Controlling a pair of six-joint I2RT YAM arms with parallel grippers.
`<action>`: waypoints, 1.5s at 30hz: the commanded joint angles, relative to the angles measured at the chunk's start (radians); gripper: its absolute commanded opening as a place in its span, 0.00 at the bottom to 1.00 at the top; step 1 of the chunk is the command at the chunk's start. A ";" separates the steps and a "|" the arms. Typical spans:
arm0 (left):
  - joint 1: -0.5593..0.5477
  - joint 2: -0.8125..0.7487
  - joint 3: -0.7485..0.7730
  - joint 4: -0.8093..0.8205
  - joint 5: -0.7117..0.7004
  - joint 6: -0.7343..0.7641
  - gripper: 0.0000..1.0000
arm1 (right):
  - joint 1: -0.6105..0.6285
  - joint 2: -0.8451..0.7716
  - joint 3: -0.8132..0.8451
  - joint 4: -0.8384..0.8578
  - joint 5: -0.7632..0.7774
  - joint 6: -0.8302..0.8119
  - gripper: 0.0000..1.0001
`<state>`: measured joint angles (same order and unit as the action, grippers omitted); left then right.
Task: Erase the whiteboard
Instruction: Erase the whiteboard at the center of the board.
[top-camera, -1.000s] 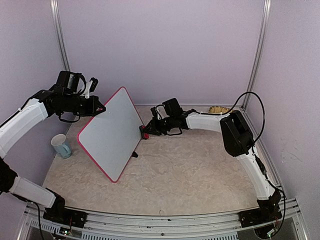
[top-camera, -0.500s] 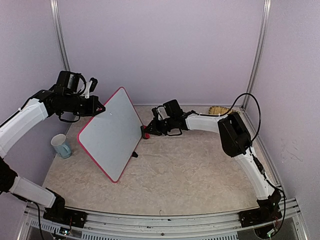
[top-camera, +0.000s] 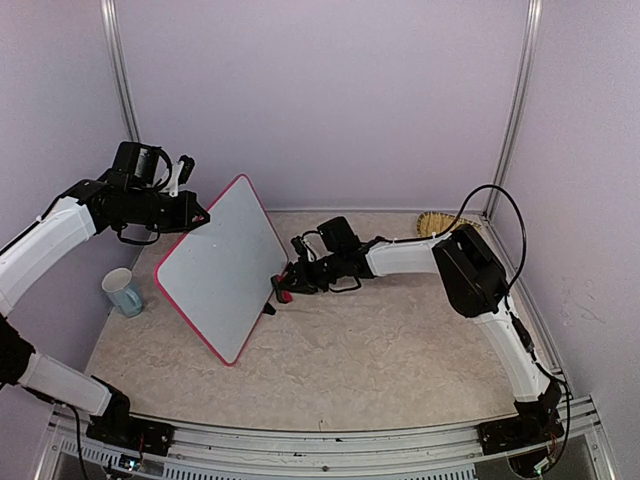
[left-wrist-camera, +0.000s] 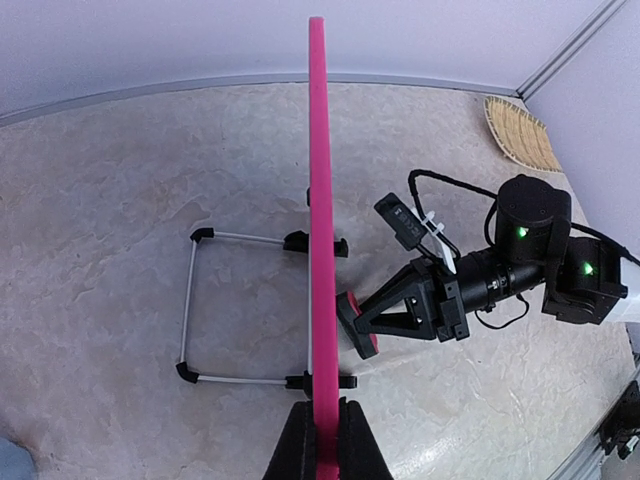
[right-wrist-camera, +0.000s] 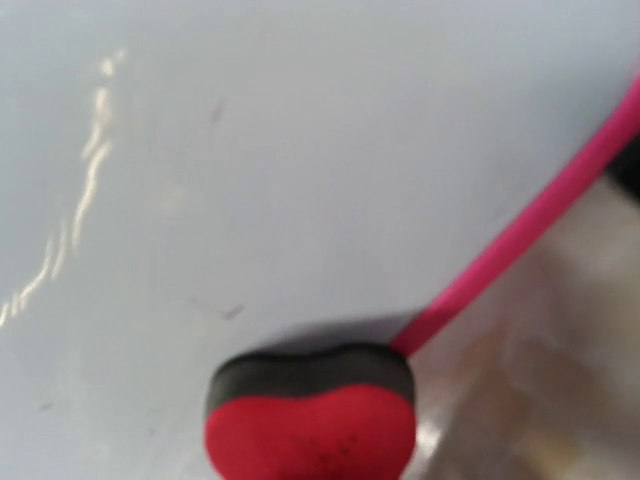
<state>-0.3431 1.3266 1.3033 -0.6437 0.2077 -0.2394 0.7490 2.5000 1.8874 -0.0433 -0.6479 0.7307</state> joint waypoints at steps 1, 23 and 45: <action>-0.019 0.011 -0.004 -0.004 0.055 0.035 0.00 | 0.065 -0.017 -0.030 0.022 -0.070 0.002 0.06; -0.020 0.008 -0.008 -0.005 0.049 0.035 0.00 | 0.062 -0.098 0.003 -0.011 -0.047 -0.048 0.05; 0.010 0.123 0.168 0.004 0.027 0.025 0.00 | -0.033 -0.544 -0.431 -0.075 0.300 -0.350 0.06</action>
<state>-0.3397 1.4246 1.4097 -0.6678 0.2111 -0.2169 0.7174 2.0083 1.5532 -0.1143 -0.4019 0.4286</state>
